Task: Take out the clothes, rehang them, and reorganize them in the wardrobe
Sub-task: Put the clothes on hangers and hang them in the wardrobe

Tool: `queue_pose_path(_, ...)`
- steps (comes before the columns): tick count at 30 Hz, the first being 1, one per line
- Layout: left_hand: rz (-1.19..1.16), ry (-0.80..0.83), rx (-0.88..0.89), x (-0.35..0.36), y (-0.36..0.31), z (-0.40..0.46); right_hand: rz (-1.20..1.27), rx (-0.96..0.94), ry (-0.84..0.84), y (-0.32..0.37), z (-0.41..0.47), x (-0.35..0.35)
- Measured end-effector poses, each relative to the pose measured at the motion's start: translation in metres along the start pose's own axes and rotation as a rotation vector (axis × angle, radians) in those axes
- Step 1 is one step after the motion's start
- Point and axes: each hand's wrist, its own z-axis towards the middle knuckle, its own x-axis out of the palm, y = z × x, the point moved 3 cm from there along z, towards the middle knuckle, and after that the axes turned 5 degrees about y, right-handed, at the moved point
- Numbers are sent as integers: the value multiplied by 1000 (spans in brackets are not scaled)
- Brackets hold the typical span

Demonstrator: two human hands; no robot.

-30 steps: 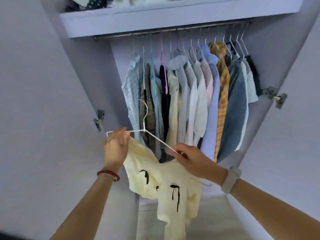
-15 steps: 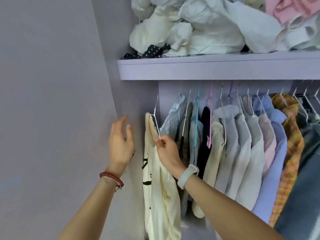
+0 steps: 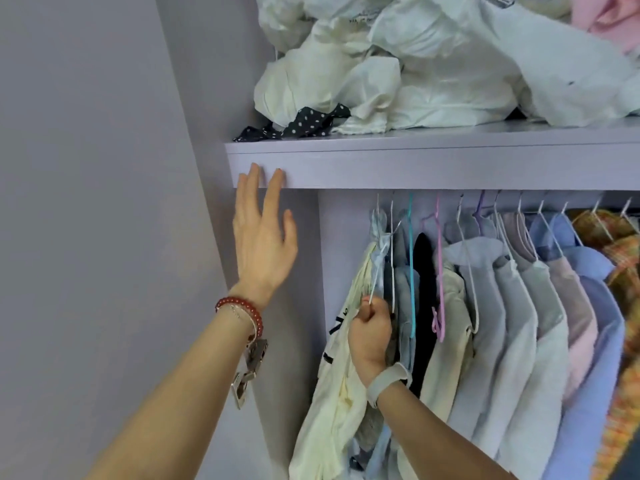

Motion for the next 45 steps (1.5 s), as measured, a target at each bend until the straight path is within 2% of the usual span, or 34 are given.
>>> queue_pose_path(5, 91, 7, 36, 14, 12, 19, -14, -152, 188, 11, -2, 24)
queue_pose_path(11, 115, -2, 106, 20, 26, 24, 6, -234, 174, 54, 22, 60)
queue_pose_path(16, 95, -13, 117, 23, 29, 23, 28, -114, 141, 71, 60, 88)
queue_pose_path(20, 100, -38, 124, 27, 32, 24, 0, 38, 62, 57, 83, 92)
queue_pose_path(23, 113, -59, 127, 28, 34, 25, -53, 93, 80, 44, 92, 90)
queue_pose_path(30, 125, -68, 111, 30, 33, 24, -154, -50, 218, 33, 94, 78)
queue_pose_path(35, 45, -76, 67, 30, 28, 18, -166, -185, 369, 32, 73, 57)
queue_pose_path(37, -7, -83, 21, 35, 27, 5, -173, -241, 375, 29, 58, 45)
queue_pose_path(39, -40, -48, -23, 46, 28, -17, -214, -314, 336, 30, 39, 25)
queue_pose_path(42, -68, 123, -73, 73, 26, -62, -336, -481, 238, 23, 9, -17)
queue_pose_path(45, -91, 343, -78, 99, 14, -109, -462, -464, 194, 0, -18, -72)
